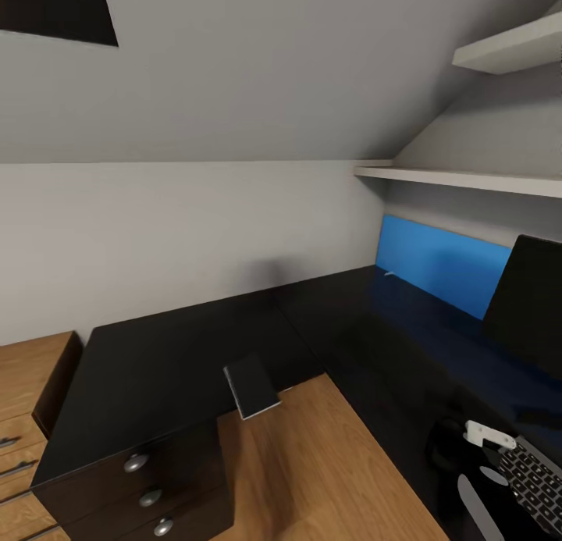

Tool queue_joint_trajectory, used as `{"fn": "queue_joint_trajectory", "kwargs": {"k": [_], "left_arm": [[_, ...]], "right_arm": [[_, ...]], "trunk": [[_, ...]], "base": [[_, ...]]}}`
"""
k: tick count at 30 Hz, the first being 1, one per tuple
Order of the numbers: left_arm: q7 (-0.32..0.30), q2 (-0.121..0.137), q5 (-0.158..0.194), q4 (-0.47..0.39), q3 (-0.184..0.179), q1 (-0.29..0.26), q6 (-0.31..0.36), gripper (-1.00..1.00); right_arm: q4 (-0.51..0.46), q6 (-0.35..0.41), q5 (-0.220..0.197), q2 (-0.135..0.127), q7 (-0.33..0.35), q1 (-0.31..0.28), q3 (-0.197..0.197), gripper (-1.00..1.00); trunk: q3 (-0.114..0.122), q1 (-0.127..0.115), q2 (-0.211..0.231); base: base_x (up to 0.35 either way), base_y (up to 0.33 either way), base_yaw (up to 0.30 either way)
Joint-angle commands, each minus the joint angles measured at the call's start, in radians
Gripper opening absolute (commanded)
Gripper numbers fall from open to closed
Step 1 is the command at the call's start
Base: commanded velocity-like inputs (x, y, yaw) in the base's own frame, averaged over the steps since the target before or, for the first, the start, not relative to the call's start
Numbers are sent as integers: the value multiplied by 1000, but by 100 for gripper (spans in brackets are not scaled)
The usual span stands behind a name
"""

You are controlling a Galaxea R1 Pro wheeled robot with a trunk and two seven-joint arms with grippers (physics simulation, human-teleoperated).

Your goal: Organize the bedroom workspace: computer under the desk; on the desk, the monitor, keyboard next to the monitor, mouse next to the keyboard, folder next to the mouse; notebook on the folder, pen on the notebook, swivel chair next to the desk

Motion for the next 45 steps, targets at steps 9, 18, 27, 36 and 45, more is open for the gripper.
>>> {"fn": "queue_joint_trajectory", "kwargs": {"k": [9, 18, 27, 36, 45], "left_arm": [[6, 1, 11, -1, -4, 0, -7, 100], [6, 1, 11, -1, -4, 0, -7, 100], [6, 1, 11, 0, -4, 0, -7, 100], [5, 0, 11, 0, -4, 0, -7, 100], [6, 1, 11, 0, -4, 0, -7, 100]], "right_arm": [[-3, 3, -9, -1, -6, 0, 0, -100], [-3, 3, -8, -1, -13, 0, -2, -100], [-2, 6, -10, -5, -44, 0, -9, -100], [-2, 5, -10, -5, -61, 0, -9, -100], [-2, 5, -10, -5, -60, 0, -9, 100]], "trunk": [[-1, 0, -1], [-1, 0, -1], [-1, 0, -1], [-1, 0, -1], [-1, 0, -1]], "base": [[49, -69, 0], [72, -99, 0], [3, -4, 0], [0, 0, 0], [0, 0, 0]]}}
